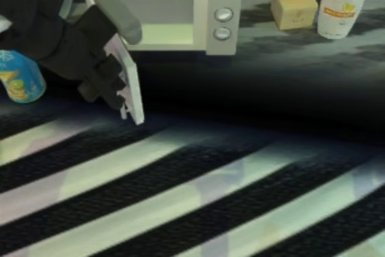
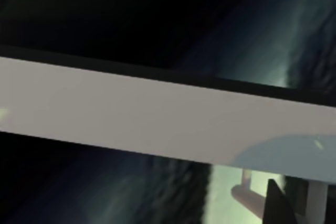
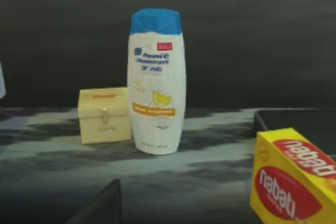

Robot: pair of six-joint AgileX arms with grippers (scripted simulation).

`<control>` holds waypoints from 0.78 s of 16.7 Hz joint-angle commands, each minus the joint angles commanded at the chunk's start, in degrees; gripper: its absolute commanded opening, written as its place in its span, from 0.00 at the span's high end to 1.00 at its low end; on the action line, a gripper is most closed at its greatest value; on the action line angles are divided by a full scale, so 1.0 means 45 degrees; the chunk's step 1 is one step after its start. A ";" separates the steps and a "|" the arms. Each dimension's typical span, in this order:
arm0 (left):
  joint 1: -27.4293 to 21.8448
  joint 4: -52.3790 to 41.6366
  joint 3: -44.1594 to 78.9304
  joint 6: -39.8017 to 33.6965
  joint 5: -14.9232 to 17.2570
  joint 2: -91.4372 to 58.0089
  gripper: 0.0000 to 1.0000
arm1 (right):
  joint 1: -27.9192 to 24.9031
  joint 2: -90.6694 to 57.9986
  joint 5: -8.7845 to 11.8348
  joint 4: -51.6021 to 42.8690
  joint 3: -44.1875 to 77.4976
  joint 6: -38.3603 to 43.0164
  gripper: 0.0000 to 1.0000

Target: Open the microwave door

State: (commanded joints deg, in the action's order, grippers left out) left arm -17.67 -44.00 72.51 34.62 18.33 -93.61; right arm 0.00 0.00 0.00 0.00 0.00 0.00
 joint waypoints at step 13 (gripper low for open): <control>0.0868 -0.0753 0.0036 0.1936 0.0792 -0.0011 1.00 | 0.0000 0.0000 0.0000 0.0000 0.0000 0.0000 0.00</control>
State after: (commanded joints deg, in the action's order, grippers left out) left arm -13.76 -47.39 72.67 43.33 21.89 -93.66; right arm 0.00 0.00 0.00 0.00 0.00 0.00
